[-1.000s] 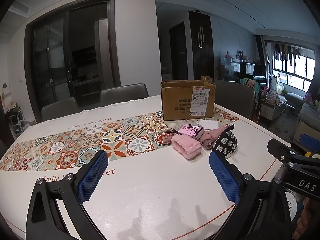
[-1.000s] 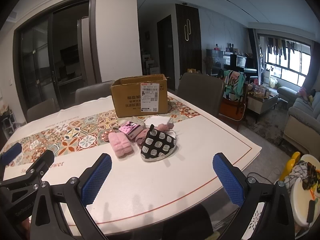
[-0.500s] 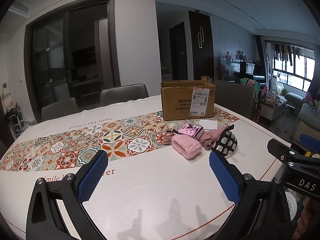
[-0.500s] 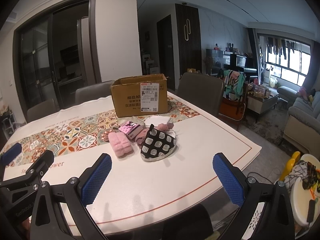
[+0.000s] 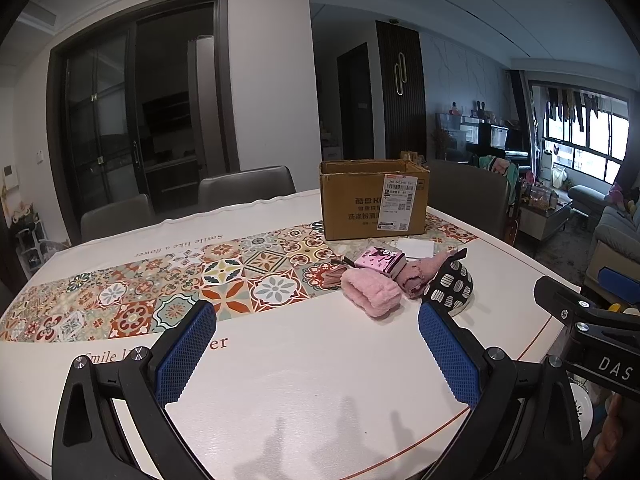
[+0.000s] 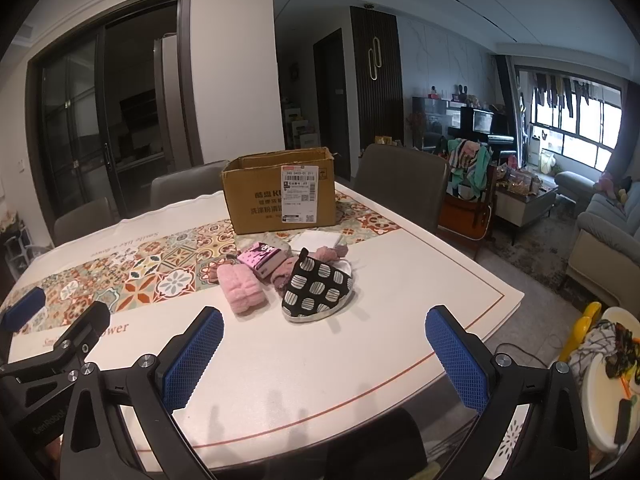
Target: Organize soft objects
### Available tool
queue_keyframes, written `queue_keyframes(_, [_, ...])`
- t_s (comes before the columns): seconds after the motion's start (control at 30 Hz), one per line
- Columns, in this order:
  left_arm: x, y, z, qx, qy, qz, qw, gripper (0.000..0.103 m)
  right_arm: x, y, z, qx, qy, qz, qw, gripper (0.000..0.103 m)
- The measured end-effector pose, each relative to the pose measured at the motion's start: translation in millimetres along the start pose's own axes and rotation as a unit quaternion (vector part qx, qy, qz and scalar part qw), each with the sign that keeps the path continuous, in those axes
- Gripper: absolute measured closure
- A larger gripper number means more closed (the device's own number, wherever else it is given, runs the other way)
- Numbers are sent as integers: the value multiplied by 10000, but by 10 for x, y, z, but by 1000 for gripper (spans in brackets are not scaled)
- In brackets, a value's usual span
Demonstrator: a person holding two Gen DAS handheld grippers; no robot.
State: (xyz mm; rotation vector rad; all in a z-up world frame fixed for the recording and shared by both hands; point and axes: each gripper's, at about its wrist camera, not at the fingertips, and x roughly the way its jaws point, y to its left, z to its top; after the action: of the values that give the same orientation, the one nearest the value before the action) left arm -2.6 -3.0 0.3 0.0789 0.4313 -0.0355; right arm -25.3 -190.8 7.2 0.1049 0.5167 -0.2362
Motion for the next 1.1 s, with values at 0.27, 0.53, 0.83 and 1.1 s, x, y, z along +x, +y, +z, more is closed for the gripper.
queue_keyframes(0.27, [-5, -12, 5, 2, -8, -10, 10000, 0, -2, -2, 0, 8, 4, 9, 10000, 0])
queue_keyframes(0.53, [7, -28, 8, 5, -12, -18, 10000, 0, 1, -2, 2, 9, 8, 9, 10000, 0])
queue_keyframes(0.83, [11, -35, 5, 9, 0, -38, 10000, 0, -3, -2, 2, 14, 16, 15, 10000, 0])
queue_keyframes(1.1, [78, -35, -9, 71, 12, -59, 10000, 0, 102, 15, -16, 50, 98, 89, 9999, 0])
